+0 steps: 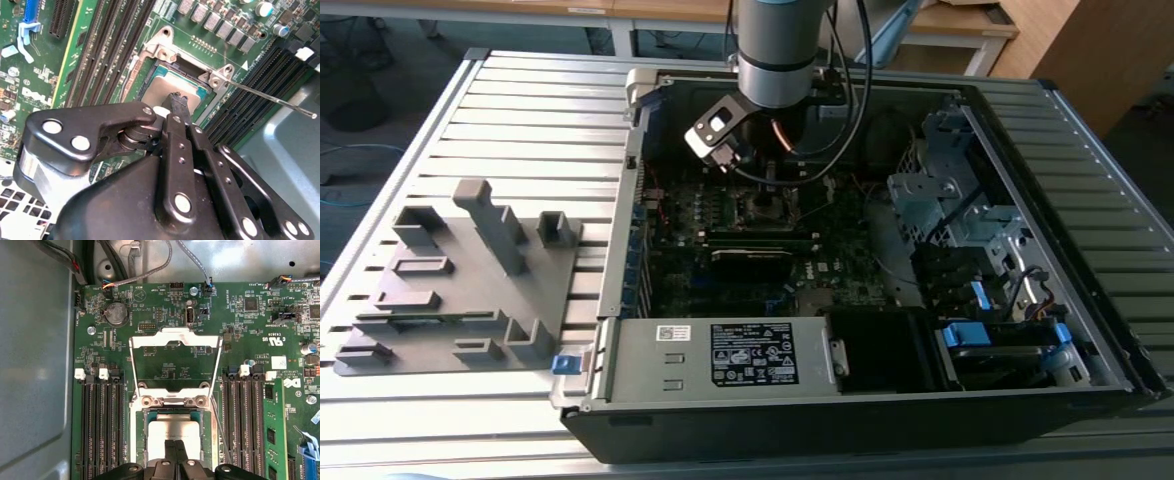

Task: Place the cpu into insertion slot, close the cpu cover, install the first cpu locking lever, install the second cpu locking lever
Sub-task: 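Place the cpu into insertion slot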

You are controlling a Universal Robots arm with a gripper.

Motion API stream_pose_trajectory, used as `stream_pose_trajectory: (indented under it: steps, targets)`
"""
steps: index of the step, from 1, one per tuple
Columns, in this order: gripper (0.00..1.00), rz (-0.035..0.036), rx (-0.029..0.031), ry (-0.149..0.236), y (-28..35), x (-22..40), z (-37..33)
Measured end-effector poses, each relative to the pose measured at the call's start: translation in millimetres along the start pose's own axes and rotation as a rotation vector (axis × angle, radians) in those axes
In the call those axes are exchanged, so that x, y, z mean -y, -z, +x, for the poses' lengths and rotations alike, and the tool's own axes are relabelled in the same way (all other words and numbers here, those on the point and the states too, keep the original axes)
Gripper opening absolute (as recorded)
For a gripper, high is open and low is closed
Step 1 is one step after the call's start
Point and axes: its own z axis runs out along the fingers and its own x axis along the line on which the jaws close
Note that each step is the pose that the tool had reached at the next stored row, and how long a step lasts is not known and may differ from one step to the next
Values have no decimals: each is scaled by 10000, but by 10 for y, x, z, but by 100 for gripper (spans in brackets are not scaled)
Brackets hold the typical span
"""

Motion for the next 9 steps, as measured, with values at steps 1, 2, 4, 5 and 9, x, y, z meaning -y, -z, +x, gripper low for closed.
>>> stream_pose_trajectory:
  steps: [1,2,4,5,9]
  targets:
    - [11,0,-1,0,-1,0,0]
    - [11,-2,-2,-2,-5,0,1]
    - [11,0,2,-9,-11,1,1]
    - [11,0,3,-10,-11,1,1]
    - [11,0,1,-10,-13,1,1]
